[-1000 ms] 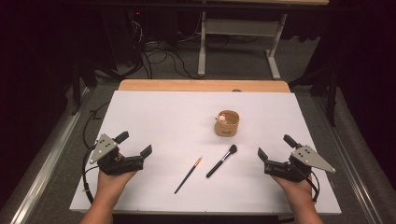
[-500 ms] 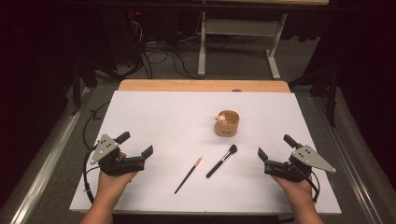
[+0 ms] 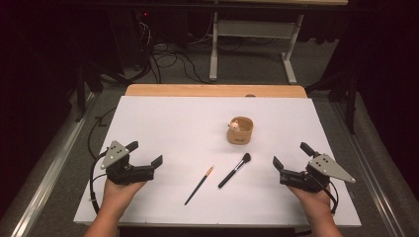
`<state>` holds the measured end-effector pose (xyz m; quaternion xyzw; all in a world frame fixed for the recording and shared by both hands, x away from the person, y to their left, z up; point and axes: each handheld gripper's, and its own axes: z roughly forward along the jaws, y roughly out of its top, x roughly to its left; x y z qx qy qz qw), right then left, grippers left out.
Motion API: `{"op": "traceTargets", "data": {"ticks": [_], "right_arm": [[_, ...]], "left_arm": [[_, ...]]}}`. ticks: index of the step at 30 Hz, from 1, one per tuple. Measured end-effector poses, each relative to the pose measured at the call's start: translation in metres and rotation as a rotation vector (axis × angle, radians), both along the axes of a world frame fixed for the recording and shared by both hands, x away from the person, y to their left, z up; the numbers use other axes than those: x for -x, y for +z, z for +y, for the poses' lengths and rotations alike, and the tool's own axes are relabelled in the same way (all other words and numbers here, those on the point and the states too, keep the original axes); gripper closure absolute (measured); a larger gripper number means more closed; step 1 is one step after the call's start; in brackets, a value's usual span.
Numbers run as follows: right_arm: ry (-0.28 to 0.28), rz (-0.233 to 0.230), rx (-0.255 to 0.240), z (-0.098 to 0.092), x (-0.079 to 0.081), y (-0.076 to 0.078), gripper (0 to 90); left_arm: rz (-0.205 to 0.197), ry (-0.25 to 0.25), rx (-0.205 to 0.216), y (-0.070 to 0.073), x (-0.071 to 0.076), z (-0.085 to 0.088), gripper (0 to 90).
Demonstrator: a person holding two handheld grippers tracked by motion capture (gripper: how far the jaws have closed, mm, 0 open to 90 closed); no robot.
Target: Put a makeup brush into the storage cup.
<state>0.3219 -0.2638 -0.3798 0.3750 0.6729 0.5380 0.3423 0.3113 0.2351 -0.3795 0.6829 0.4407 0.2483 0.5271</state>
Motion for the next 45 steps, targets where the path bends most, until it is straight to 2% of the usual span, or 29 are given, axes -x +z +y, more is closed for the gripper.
{"op": "traceTargets", "data": {"ticks": [4, 11, 32, 45], "right_arm": [[-0.002, -0.002, 0.004, 0.001, 0.000, 0.000, 1.4], [0.000, 0.001, 0.007, 0.001, 0.000, -0.001, 1.3], [-0.003, 0.004, 0.004, 0.001, -0.001, -0.002, 1.4], [-0.004, 0.003, 0.011, 0.000, 0.000, -0.002, 1.4]], "left_arm": [[0.041, 0.012, -0.028, -0.003, -0.003, 0.000, 0.5], [0.075, 0.021, -0.050, -0.007, -0.006, 0.000, 0.6], [0.214, 0.032, -0.172, -0.021, -0.017, -0.006, 0.6], [0.293, 0.039, -0.206, -0.028, -0.021, -0.007, 0.6]]}}
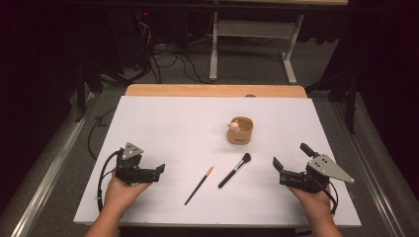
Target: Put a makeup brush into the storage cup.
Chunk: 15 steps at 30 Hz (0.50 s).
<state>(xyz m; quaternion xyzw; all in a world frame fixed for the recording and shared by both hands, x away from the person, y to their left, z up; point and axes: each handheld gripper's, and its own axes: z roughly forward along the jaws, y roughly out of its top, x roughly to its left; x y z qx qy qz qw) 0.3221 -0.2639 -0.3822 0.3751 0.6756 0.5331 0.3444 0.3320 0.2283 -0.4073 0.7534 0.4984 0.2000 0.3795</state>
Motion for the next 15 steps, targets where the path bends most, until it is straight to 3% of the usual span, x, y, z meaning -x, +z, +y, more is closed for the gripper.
{"op": "traceTargets", "data": {"ticks": [6, 12, 15], "right_arm": [[-0.007, 0.000, 0.007, 0.000, 0.001, 0.000, 1.4], [-0.006, -0.004, 0.006, -0.003, 0.001, 0.000, 1.3], [-0.005, -0.007, 0.004, -0.003, 0.001, 0.000, 1.4]], "left_arm": [[0.026, 0.013, 0.003, 0.001, -0.003, 0.001, 0.8], [0.098, -0.018, -0.045, 0.006, -0.006, -0.001, 0.7], [0.113, -0.013, -0.056, 0.009, -0.006, 0.001, 0.8]]}}
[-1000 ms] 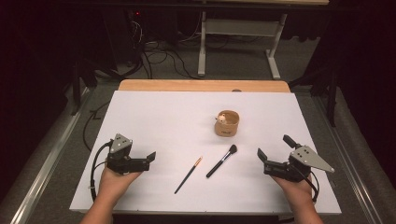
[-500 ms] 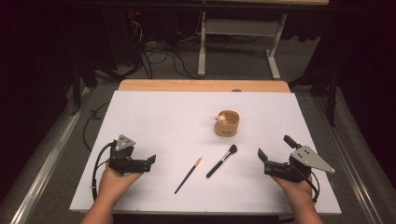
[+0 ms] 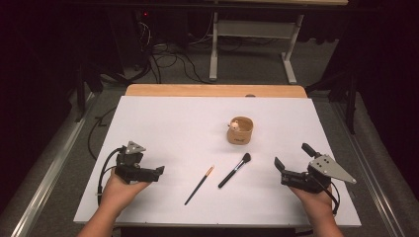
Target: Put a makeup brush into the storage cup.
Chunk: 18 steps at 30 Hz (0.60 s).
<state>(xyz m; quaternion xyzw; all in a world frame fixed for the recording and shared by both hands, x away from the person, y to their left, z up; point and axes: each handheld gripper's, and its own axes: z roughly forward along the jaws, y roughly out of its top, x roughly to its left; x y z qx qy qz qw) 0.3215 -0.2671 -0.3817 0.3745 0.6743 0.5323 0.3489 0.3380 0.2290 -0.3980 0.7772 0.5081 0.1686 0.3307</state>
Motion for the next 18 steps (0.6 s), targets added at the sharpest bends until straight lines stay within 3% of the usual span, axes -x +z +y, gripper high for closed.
{"op": "traceTargets", "data": {"ticks": [10, 18], "right_arm": [[0.013, 0.015, -0.001, 0.004, 0.000, -0.001, 1.4], [0.009, 0.014, -0.009, 0.002, -0.001, -0.001, 1.4]], "left_arm": [[0.119, -0.020, 0.006, 0.004, -0.008, 0.000, 0.7], [0.187, -0.049, -0.049, 0.009, -0.014, -0.010, 0.7]]}}
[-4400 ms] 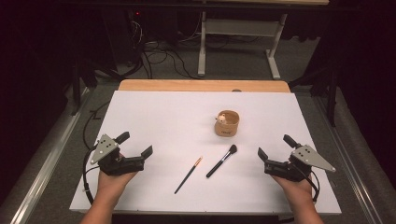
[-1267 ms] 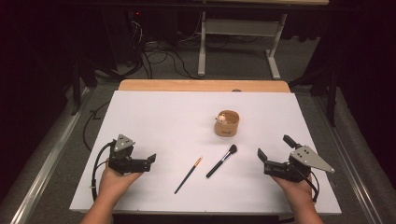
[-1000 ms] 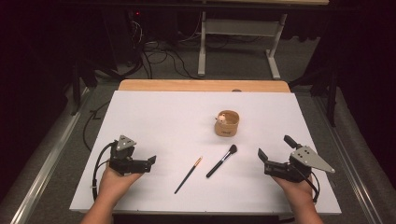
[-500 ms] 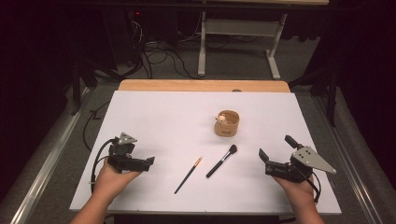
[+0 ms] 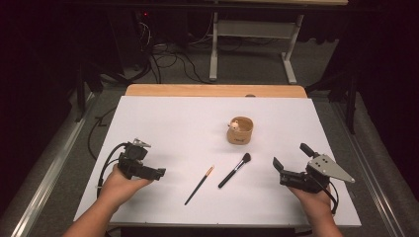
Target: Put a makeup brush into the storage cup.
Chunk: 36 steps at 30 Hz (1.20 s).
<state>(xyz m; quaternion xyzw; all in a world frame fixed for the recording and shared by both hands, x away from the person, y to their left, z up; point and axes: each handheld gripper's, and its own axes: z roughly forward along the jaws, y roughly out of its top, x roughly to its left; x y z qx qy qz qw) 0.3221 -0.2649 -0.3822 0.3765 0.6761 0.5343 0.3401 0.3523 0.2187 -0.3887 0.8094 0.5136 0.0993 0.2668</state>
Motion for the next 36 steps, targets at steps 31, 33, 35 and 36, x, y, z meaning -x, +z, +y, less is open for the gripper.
{"op": "traceTargets", "data": {"ticks": [31, 33, 35, 36], "right_arm": [[0.010, 0.008, -0.017, 0.001, 0.000, 0.000, 1.4], [0.016, 0.002, -0.010, 0.001, 0.000, 0.000, 1.4], [0.014, 0.008, -0.014, 0.002, 0.000, -0.001, 1.4], [0.011, 0.010, -0.016, 0.002, 0.000, -0.001, 1.4]], "left_arm": [[0.336, -0.108, -0.198, -0.008, -0.010, -0.036, 0.6], [0.347, -0.109, -0.198, -0.008, -0.010, -0.038, 0.6], [0.356, -0.119, -0.197, -0.005, -0.009, -0.041, 0.6], [0.356, -0.122, -0.187, -0.001, -0.009, -0.044, 0.6]]}}
